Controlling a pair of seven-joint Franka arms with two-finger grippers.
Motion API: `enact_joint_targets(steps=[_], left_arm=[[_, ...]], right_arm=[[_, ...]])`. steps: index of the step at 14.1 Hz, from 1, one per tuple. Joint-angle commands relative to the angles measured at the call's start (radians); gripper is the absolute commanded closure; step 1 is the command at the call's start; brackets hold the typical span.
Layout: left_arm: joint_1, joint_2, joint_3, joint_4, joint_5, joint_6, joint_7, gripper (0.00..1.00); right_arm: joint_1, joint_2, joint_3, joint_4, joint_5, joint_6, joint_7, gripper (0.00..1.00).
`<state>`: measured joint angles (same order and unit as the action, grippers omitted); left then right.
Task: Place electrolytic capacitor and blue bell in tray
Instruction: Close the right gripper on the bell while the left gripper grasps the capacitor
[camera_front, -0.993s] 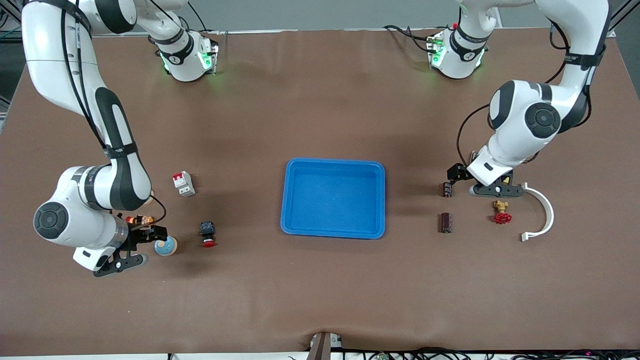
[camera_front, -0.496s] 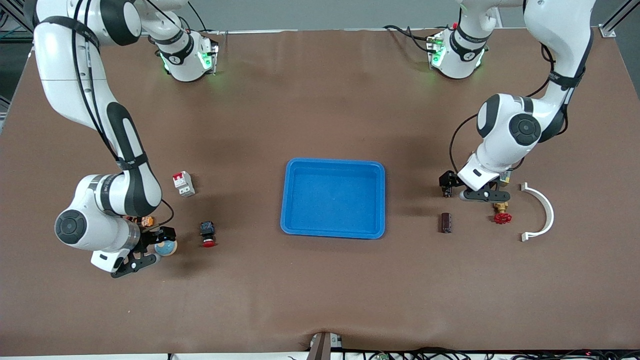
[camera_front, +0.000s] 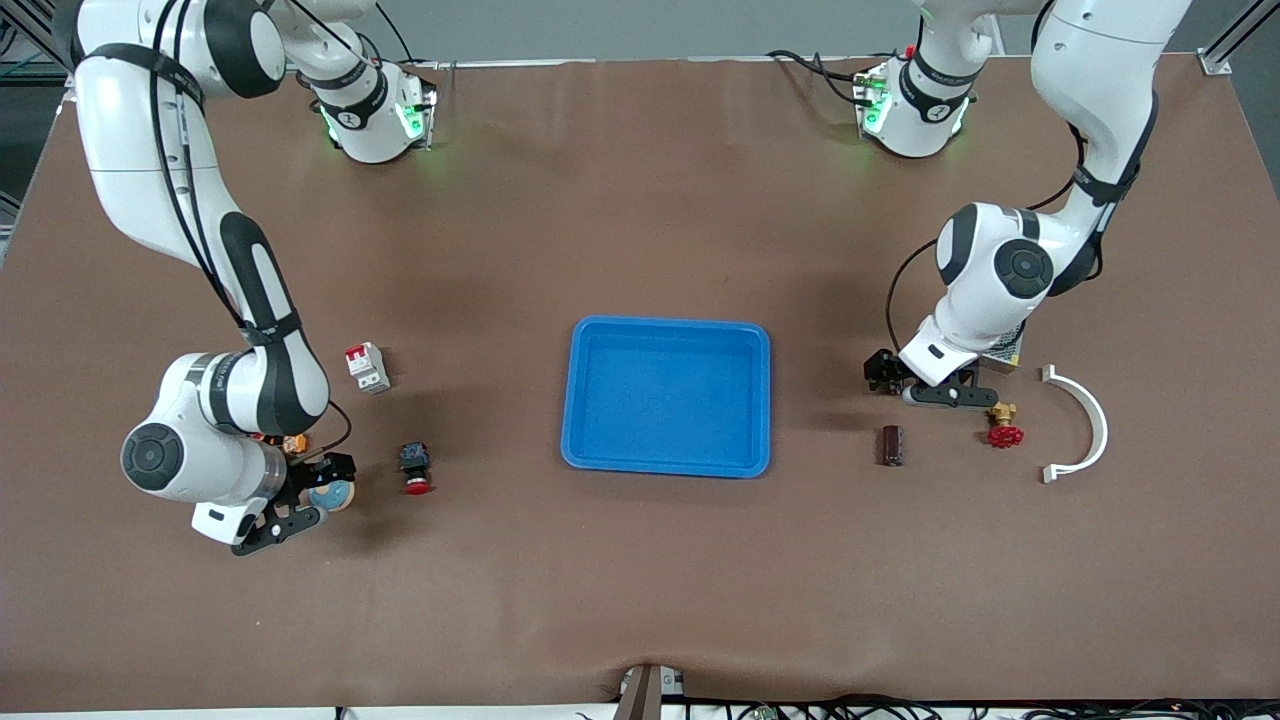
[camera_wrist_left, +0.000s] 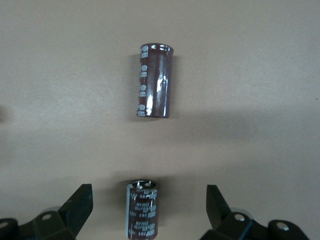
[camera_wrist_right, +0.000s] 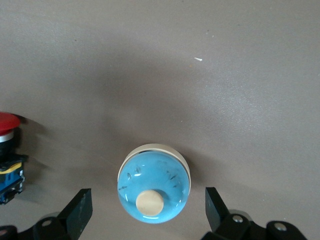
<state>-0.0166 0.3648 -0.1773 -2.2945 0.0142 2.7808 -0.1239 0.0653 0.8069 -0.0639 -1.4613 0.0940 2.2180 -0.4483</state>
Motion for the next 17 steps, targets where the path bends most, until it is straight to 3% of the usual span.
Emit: enact_joint_targets(steps=[1, 12, 14, 15, 16, 17], left_arm=[[-0.006, 0.014, 0.002, -0.011, 0.024, 0.04, -0.014, 0.0], [0.001, 0.029, 0.007, -0.029, 0.03, 0.04, -0.016, 0.0], [0.003, 0.022, 0.007, -0.043, 0.03, 0.04, -0.017, 0.27], [0.006, 0.022, 0.007, -0.045, 0.03, 0.04, -0.017, 0.51], [0.006, 0.022, 0.009, -0.049, 0.03, 0.04, -0.022, 0.83], [0.004, 0.023, 0.009, -0.051, 0.03, 0.039, -0.022, 1.0]], right_arm=[[-0.004, 0.02, 0.004, 0.012, 0.012, 0.017, -0.02, 0.0], [-0.013, 0.04, 0.004, 0.012, 0.009, 0.035, -0.049, 0.0], [-0.013, 0.04, 0.004, 0.012, 0.009, 0.037, -0.049, 0.0], [-0.012, 0.04, 0.004, 0.012, 0.009, 0.037, -0.049, 0.0], [-0.013, 0.04, 0.004, 0.012, 0.009, 0.037, -0.049, 0.0], [-0.012, 0.04, 0.004, 0.012, 0.007, 0.037, -0.049, 0.0]])
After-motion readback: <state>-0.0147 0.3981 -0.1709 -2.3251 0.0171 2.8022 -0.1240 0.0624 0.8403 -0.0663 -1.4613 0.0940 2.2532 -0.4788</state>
